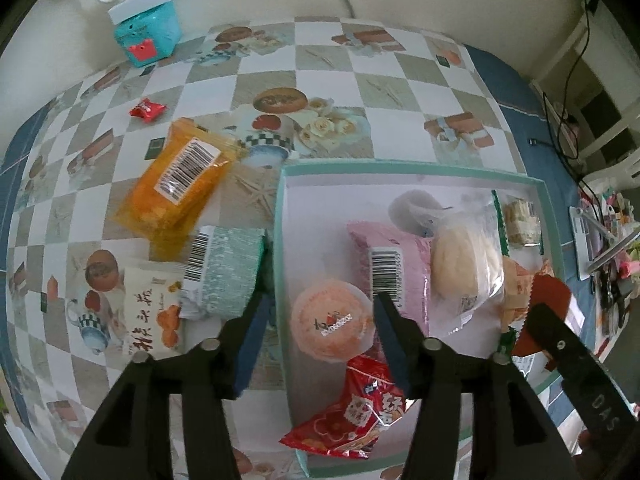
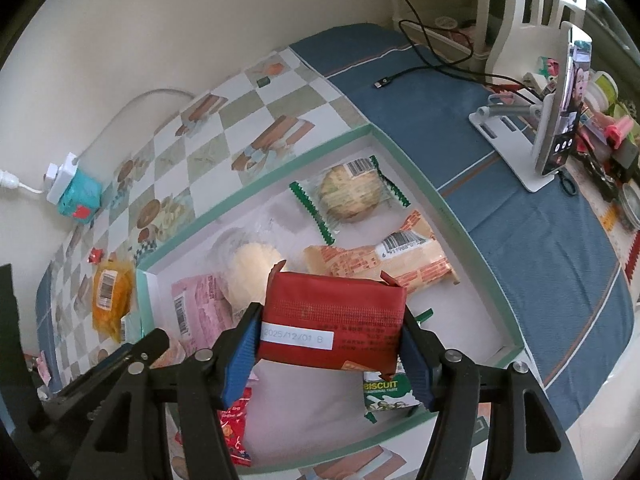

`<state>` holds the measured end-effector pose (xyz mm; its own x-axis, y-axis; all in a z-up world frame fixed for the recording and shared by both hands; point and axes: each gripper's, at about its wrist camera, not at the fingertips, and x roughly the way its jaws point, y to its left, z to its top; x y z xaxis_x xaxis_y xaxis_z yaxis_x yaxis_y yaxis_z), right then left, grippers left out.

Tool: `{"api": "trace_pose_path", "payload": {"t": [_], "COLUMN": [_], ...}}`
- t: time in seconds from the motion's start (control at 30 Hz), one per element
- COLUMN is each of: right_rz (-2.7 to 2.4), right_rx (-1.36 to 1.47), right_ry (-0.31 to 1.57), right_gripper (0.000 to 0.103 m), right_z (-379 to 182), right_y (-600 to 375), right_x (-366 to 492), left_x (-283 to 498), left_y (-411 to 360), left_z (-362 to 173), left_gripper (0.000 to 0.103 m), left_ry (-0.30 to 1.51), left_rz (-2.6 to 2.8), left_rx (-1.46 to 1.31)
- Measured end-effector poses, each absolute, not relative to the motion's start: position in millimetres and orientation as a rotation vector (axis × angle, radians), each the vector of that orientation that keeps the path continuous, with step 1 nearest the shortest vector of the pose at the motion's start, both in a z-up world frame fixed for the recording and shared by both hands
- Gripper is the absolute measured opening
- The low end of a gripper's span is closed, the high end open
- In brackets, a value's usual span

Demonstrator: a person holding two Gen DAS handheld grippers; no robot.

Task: Organize snacks
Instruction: 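Carry the red pack and jelly cup over the tray and open both tools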

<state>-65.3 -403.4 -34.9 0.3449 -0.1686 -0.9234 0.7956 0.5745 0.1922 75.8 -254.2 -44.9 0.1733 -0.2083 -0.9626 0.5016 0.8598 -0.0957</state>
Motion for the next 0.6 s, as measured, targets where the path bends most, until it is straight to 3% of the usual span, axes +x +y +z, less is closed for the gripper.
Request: {"api": "trace_pose_path", "payload": {"t": [0.13, 0.23, 0.6], "right_rz": [-0.705, -0.717, -0.699], "right_rx": [0.723, 0.727, 0.695], "right_ry": [1.050, 1.053, 1.059], "right_gripper": [0.069, 0.070, 0.072], "right_z": [-38, -39, -36], "right_y": [-401, -401, -388], "right_x": [-63, -63, -51], "left_x": [80, 83, 98], "left_y": [-248, -244, -221], "left_z": [-41, -39, -29], "left_gripper": [0.061, 0.073, 0.081], "left_ry": [1.311, 1.311, 1.285], "left_rz": [-0.503, -0.499, -0.429], "left_rx": [0.250, 0.236, 0.203]}}
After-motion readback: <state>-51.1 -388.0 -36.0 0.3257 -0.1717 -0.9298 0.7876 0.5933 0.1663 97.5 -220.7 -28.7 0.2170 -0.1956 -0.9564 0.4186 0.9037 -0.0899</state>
